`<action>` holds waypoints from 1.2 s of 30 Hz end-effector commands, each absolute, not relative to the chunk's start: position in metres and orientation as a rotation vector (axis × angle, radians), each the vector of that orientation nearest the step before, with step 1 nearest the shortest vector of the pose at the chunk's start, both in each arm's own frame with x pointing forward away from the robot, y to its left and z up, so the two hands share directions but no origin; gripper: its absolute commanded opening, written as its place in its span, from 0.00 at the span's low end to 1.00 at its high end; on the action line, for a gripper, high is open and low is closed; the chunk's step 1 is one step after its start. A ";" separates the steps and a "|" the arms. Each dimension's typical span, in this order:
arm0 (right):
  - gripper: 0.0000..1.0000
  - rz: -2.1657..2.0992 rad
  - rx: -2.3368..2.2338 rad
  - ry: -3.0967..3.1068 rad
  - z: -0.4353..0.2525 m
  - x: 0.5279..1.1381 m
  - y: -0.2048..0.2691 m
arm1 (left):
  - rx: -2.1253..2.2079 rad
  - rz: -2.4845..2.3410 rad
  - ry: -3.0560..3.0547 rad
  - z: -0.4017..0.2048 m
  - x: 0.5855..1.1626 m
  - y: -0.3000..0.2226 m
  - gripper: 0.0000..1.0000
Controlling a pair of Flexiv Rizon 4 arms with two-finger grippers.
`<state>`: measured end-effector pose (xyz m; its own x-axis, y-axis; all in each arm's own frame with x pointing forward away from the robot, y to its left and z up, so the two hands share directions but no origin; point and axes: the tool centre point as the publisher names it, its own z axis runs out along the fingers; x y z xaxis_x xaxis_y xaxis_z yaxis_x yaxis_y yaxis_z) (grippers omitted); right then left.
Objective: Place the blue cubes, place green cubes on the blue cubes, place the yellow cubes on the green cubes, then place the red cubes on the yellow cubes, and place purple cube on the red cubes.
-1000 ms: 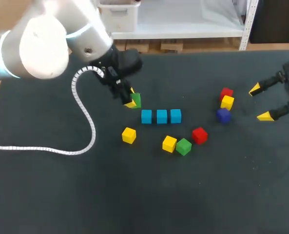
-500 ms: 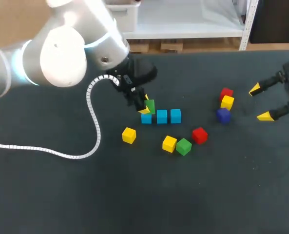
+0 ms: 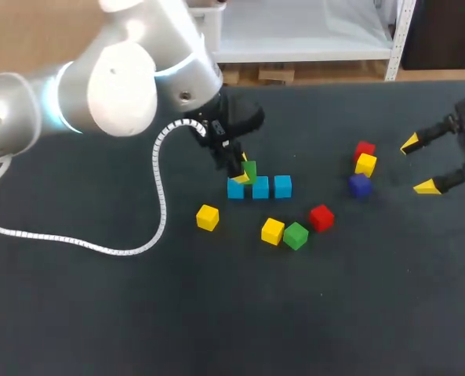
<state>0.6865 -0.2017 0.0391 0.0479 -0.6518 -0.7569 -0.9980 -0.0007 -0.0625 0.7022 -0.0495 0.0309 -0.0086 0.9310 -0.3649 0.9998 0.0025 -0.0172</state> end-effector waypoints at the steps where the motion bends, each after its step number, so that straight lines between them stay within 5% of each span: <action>1: 1.00 0.726 -1.717 1.665 0.039 0.687 -0.202 | 2.026 -0.399 2.041 0.028 0.708 -0.051 0.00; 36: 1.00 0.726 -1.717 1.665 0.039 0.687 -0.202 | 2.047 -0.401 2.049 0.022 0.710 -0.048 0.00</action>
<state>0.6865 -0.2017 0.0391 0.0479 -0.6517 -0.7569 -0.9980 -0.0007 -0.0625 0.7074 -0.0476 0.0218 -0.0102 0.9390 -0.3439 0.9994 -0.0018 -0.0346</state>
